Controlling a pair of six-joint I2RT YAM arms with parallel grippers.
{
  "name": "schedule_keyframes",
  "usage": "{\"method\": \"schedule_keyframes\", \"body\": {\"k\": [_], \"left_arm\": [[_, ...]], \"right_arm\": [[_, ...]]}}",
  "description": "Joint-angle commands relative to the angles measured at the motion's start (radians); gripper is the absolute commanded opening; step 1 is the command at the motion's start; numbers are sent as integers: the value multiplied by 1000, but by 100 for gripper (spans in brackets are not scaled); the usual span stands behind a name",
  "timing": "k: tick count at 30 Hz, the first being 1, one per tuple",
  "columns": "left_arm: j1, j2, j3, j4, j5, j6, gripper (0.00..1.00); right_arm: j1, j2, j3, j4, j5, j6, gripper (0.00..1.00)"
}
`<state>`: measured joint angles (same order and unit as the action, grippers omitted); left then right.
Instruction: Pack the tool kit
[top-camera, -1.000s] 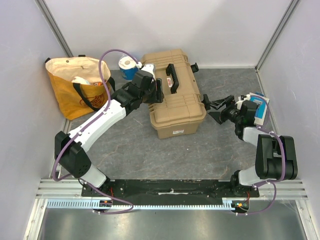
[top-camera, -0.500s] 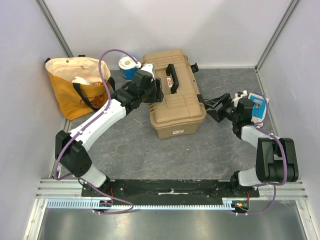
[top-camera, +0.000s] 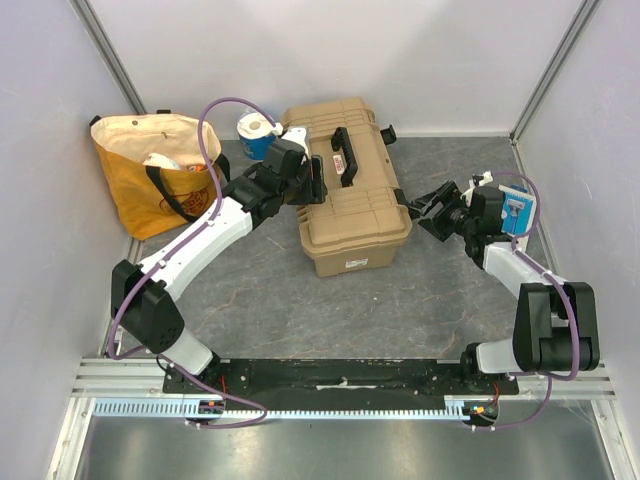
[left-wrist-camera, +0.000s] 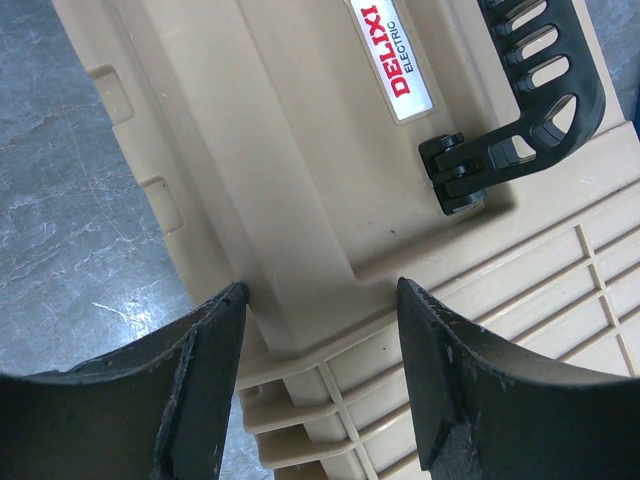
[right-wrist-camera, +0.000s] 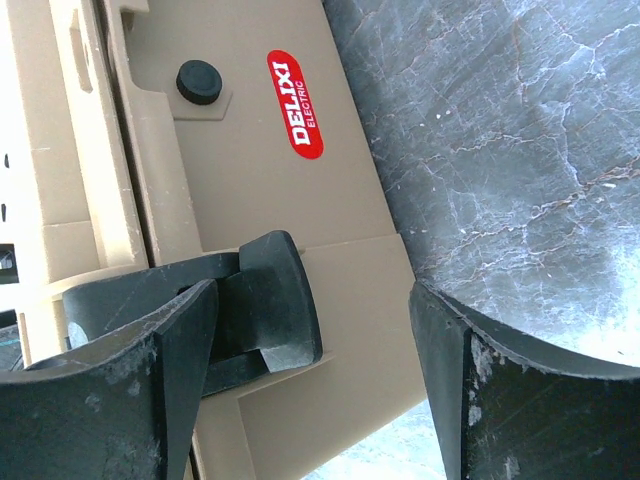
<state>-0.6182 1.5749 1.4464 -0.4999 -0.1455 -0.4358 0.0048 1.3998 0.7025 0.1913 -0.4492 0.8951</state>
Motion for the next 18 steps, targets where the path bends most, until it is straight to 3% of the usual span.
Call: {"method": "schedule_keyframes", "body": {"k": [1,9,18], "left_arm": [[-12,79,-32,-104,64,65,67],[-12,83,-37,-104,80,91,68],[-12,88,-53,-106,72,117,69]], "right_arm": [[50,54,-20,-119,49,-51,82],[49,-19,63,-285,233,-119,65],[50,-16,241,-513,411,-271,58]]}}
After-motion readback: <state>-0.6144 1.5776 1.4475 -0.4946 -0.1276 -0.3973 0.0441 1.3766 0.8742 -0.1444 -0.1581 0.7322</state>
